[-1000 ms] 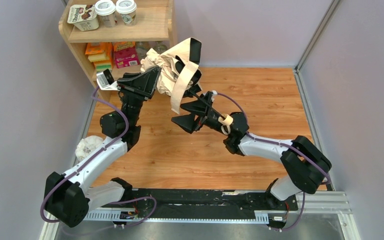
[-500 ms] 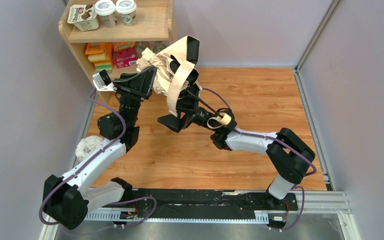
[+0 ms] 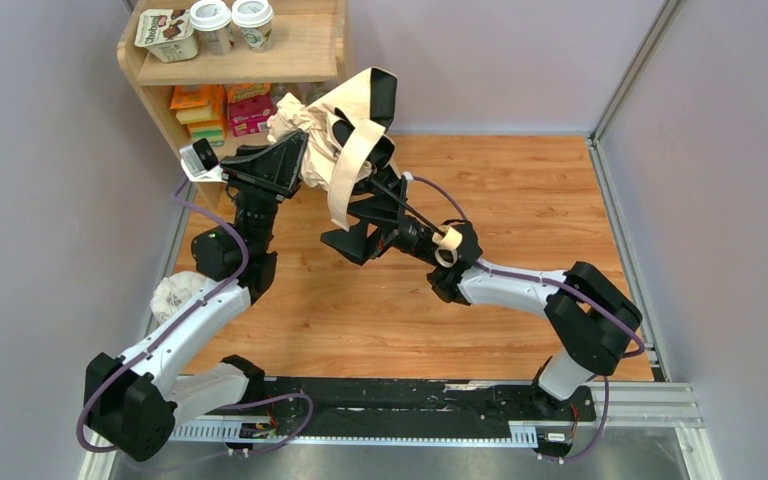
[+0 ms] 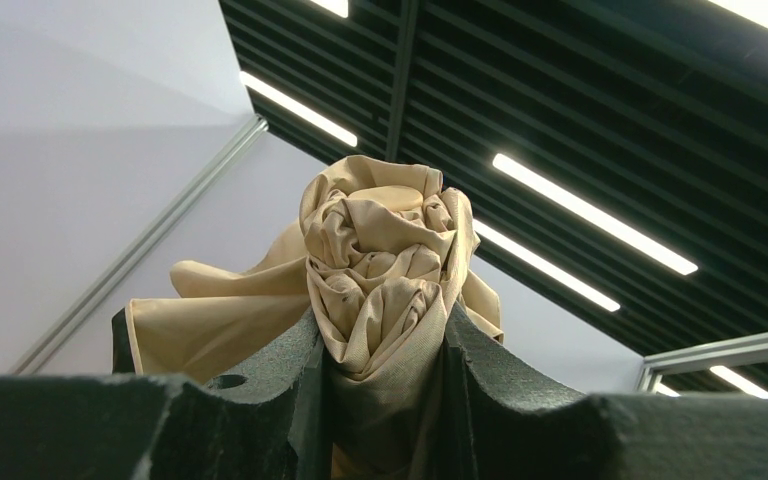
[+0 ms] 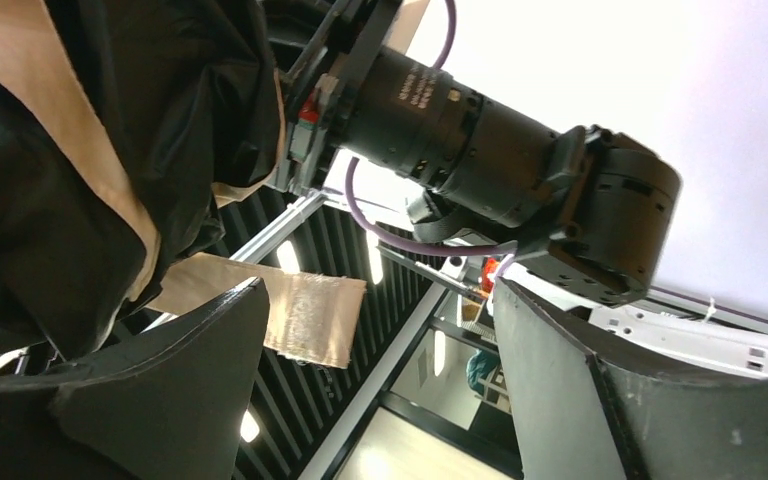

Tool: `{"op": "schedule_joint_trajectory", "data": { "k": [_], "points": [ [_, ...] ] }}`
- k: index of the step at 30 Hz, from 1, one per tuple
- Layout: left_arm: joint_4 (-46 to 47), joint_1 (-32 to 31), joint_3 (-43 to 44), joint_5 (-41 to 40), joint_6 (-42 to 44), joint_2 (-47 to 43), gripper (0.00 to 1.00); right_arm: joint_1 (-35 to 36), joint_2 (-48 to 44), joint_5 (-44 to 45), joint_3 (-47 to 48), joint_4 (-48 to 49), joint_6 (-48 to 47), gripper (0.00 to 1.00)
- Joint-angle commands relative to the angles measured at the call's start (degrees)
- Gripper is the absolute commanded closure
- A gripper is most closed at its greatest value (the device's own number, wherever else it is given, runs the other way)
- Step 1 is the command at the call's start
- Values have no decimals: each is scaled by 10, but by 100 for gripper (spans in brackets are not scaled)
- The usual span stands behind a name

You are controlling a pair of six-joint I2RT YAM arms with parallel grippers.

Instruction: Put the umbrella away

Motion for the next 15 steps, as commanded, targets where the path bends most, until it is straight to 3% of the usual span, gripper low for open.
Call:
{"op": "schedule_joint_trajectory", "data": {
  "k": [1,9,15],
  "points": [
    [115,-1,33,-12,-14,-19,100,9,-30,15,39,130,306,16],
    [114,-1,32,-4,12,-5,100,14,-54,37,20,130,313,27],
    [116,-1,43,-5,11,12,100,29,-51,44,28,130,317,29]
  ]
}}
